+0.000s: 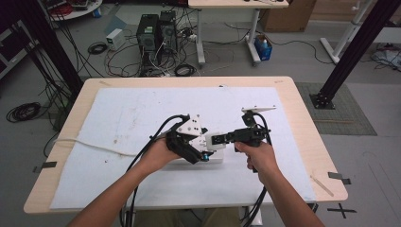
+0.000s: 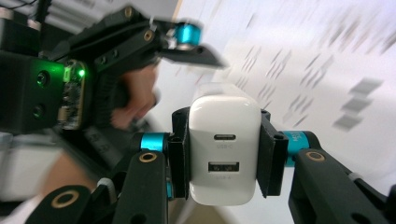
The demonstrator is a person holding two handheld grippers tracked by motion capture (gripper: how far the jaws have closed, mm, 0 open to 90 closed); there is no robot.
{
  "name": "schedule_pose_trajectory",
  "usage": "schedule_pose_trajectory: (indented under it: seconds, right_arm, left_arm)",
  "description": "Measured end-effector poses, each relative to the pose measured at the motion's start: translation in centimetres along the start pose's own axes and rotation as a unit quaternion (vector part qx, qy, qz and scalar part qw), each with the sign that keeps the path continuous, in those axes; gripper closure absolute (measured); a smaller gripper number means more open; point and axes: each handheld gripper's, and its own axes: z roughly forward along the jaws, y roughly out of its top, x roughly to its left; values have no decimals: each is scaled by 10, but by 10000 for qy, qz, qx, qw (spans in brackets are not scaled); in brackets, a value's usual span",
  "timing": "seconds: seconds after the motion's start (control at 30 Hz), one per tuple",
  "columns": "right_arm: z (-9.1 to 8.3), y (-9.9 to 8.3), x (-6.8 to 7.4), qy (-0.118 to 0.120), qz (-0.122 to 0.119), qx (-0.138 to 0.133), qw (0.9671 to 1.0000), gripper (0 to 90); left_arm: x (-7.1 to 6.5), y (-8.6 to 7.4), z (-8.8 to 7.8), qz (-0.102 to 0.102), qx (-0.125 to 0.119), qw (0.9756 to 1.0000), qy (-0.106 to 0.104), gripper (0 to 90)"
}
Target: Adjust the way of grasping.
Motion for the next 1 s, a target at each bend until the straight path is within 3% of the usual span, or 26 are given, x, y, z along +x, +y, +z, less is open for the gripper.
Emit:
schedule_pose_trajectory:
  seconds: [0.07,0.1,0.23,0.4,0.5,0.63,0.73,0.83,0.9,1.0]
  right_arm:
    - [-6,-1,-1,70,-434,-346,9984,624]
    - [-9,-1,-1,55,-523,-453,9976,624]
    - [-18,-3,-1,-338,-985,-833,9911,624]
    - [-24,1,-5,-852,-672,-651,9920,624]
    - [-26,2,-6,-1158,-884,-454,9883,625]
    - [-29,5,-3,-1708,-1330,-169,9761,625]
    - [-34,9,2,-2016,-1561,11,9669,625]
    - [-40,14,8,-2263,-1805,253,9568,625]
    - [-43,17,13,-2454,-1995,462,9475,624]
    - [-48,22,22,-2618,-2201,737,9368,624]
  left_arm:
    - [4,-3,-5,-79,33,9999,79,210]
    - [6,-5,-8,-147,38,9998,113,210]
    - [14,-12,-19,-367,69,9988,307,210]
    - [22,-23,-34,-518,130,9974,486,210]
    - [26,-30,-42,-639,169,9964,535,210]
    - [32,-42,-53,-769,421,9945,574,210]
    - [37,-51,-61,-933,637,9917,617,210]
    - [41,-61,-70,-1132,903,9874,637,210]
    - [45,-67,-77,-1225,1137,9839,624,210]
    - [50,-72,-86,-1325,1542,9773,586,210]
